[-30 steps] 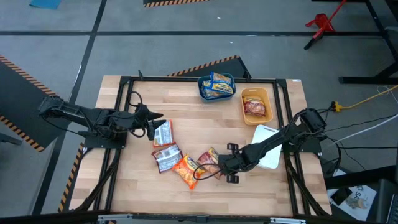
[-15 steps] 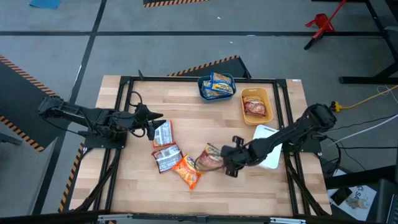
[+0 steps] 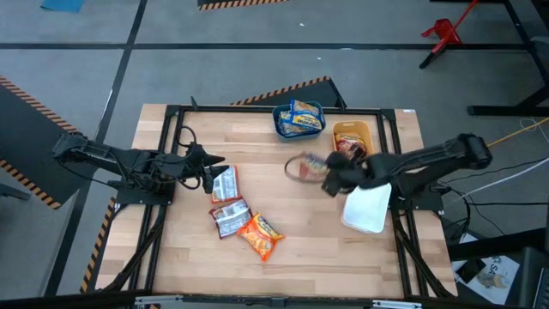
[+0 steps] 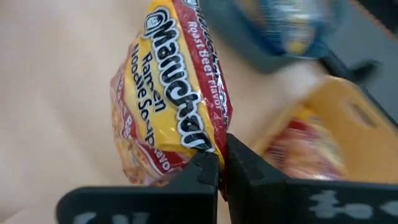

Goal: Sort Maruchan noodles
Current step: Put the right red noodle pack into the yellow bin

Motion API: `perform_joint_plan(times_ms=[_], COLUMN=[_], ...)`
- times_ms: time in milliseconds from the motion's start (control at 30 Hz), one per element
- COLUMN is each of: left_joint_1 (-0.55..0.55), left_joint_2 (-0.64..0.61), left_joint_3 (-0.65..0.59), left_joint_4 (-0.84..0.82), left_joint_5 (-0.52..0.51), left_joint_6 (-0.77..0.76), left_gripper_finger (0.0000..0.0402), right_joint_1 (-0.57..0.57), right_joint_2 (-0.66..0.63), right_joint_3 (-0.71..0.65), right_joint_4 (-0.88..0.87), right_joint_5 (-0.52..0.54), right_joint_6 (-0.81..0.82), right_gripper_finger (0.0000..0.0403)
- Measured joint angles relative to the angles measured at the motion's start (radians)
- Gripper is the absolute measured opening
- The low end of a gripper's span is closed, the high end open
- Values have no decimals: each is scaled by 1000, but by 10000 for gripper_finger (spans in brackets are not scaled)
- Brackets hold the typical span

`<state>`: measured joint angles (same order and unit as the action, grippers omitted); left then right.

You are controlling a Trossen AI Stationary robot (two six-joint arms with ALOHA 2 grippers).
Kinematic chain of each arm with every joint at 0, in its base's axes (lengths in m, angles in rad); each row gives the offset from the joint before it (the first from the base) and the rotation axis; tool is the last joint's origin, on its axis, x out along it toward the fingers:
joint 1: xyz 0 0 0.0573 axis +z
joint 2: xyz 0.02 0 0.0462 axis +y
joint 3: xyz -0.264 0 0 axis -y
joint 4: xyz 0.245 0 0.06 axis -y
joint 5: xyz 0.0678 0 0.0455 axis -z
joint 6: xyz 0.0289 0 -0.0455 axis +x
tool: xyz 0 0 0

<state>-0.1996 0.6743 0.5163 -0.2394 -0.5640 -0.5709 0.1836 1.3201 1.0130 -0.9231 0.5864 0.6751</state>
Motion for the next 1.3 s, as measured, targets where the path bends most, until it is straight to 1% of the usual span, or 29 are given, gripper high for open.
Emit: perform_joint_plan(times_ms=[167, 300, 400, 633, 800, 933, 1000, 1167, 1300], left_joint_1=[0, 0, 0, 0, 0, 0, 0, 0, 0], left_joint_2=[0, 0, 0, 0, 0, 0, 0, 0, 0], left_joint_3=[0, 0, 0, 0, 0, 0, 0, 0, 0], left_joint_4=[0, 0, 0, 1, 5, 4, 3, 0, 0], left_joint_5=[0, 0, 0, -3, -3, -3, -3, -3, -3], left_joint_6=[-1, -2, -2, -4, -17, -20, -20, -21, -22], left_gripper_finger=[170, 170, 170, 170, 170, 170, 170, 170, 170], right_joint_1=[-117, -210, -279, -388, -451, -458, -458, -458, -458], right_joint_2=[-142, -255, -310, -328, -328, -328, -328, -328, -328], right_joint_3=[-31, -97, -147, -275, -349, -386, -396, -401, -401], right_joint_4=[-101, -118, -112, 43, 82, 85, 84, 65, 44], right_joint_5=[83, 126, 140, 119, 116, 89, 60, -60, -141], right_joint_6=[87, 187, 264, 327, 400, 450, 460, 403, 337], right_gripper_finger=[0, 0, 0, 0, 0, 0, 0, 8, 32])
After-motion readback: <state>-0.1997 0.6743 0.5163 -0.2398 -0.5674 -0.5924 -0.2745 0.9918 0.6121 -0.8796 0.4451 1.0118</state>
